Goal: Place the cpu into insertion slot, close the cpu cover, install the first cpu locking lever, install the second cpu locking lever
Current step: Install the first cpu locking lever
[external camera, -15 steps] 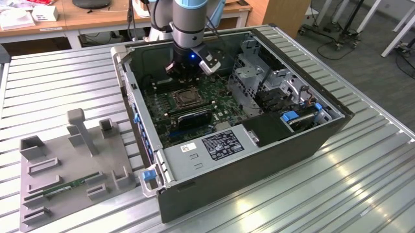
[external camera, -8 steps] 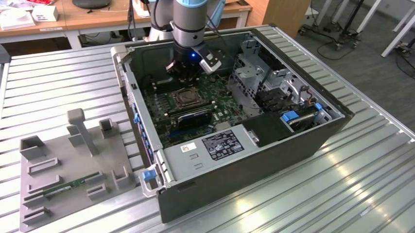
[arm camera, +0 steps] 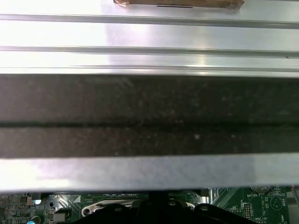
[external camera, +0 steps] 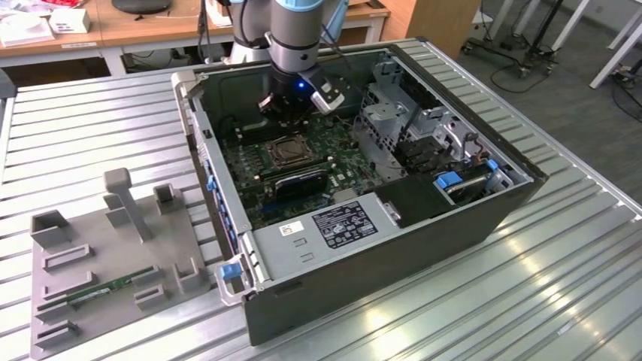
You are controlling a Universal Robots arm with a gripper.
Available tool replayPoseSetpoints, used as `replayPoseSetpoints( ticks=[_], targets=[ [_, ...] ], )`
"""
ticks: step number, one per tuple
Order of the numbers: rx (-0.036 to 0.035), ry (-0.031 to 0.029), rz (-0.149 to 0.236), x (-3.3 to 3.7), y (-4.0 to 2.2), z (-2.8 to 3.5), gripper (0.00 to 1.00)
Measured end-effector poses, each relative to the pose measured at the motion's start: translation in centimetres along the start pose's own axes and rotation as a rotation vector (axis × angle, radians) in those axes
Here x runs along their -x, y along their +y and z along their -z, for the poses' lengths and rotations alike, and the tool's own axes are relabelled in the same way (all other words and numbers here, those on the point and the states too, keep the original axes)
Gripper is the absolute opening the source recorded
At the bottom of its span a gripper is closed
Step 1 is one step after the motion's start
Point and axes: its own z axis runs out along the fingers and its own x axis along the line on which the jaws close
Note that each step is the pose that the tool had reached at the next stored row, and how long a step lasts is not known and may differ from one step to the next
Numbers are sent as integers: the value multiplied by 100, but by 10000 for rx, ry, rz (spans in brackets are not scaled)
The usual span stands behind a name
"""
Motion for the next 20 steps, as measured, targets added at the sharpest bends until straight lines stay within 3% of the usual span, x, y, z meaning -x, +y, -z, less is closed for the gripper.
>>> replayPoseSetpoints(
  ticks=[5,20],
  targets=[
    [0,0,0,30,0,-2,11],
    [-41,-2,2,33,-20,-4,11]
  ],
)
